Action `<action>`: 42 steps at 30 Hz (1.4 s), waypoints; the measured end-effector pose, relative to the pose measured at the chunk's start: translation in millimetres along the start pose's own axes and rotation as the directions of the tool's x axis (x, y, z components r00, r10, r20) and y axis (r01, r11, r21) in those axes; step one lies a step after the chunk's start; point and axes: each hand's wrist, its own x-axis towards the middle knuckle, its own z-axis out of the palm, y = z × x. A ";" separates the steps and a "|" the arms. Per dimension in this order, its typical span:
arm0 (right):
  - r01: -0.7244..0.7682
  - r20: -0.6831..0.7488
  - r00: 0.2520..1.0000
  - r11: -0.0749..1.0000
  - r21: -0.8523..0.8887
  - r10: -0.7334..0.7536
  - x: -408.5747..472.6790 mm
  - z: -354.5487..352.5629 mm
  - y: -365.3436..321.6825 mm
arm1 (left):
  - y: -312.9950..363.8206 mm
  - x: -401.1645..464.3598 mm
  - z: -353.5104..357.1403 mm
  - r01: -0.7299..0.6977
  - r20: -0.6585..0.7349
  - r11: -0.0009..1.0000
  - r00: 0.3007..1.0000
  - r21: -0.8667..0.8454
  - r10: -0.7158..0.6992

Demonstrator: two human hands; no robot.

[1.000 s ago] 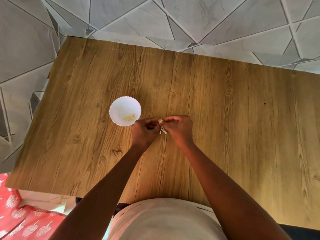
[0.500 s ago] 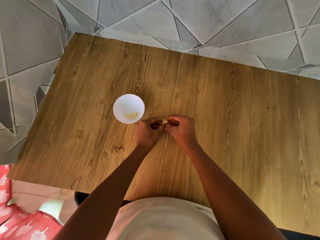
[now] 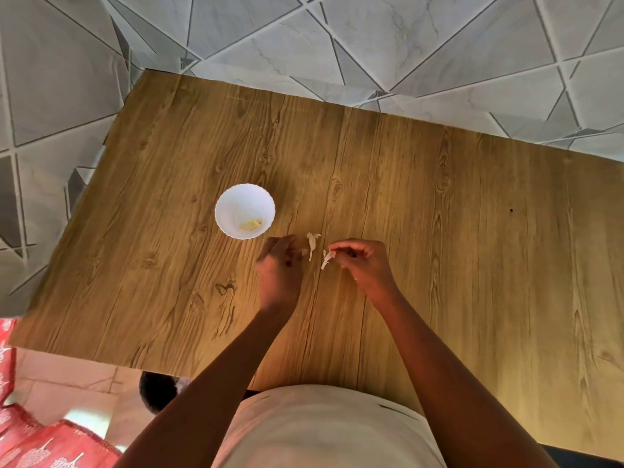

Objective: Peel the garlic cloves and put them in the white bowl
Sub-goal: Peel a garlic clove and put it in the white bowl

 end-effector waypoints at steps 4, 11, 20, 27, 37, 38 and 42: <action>0.024 0.038 0.999 0.999 -0.035 -0.022 -8.3 3.9 3.0 | 4.9 -19.2 -1.5 -0.059 0.106 0.987 0.992 -0.148 0.075; 0.072 0.046 0.997 0.996 -0.059 -0.069 -19.2 6.5 -4.3 | 9.8 -34.5 -0.7 0.232 0.254 0.928 0.954 -0.292 -0.159; 0.073 0.086 0.994 0.986 -0.149 -0.061 -21.9 8.3 0.7 | 6.4 -38.1 -2.5 0.311 0.275 0.907 0.933 -0.285 -0.233; 0.025 0.097 0.995 0.996 -0.081 -0.018 -28.3 11.5 -0.1 | 10.4 -42.2 -8.3 0.397 0.332 0.812 0.905 -0.428 -0.267; -0.059 0.082 0.996 0.986 0.155 0.047 -35.9 8.1 -1.4 | 17.3 -50.1 -11.3 0.495 0.391 0.733 0.859 -0.466 -0.331; -0.069 0.077 0.995 0.983 0.167 0.057 -35.7 7.4 -0.5 | 19.4 -51.4 -11.5 0.504 0.400 0.726 0.853 -0.467 -0.335; -0.102 0.122 0.989 0.979 0.176 0.081 -34.3 5.3 -0.4 | 25.9 -55.0 -8.8 0.520 0.370 0.716 0.850 -0.466 -0.375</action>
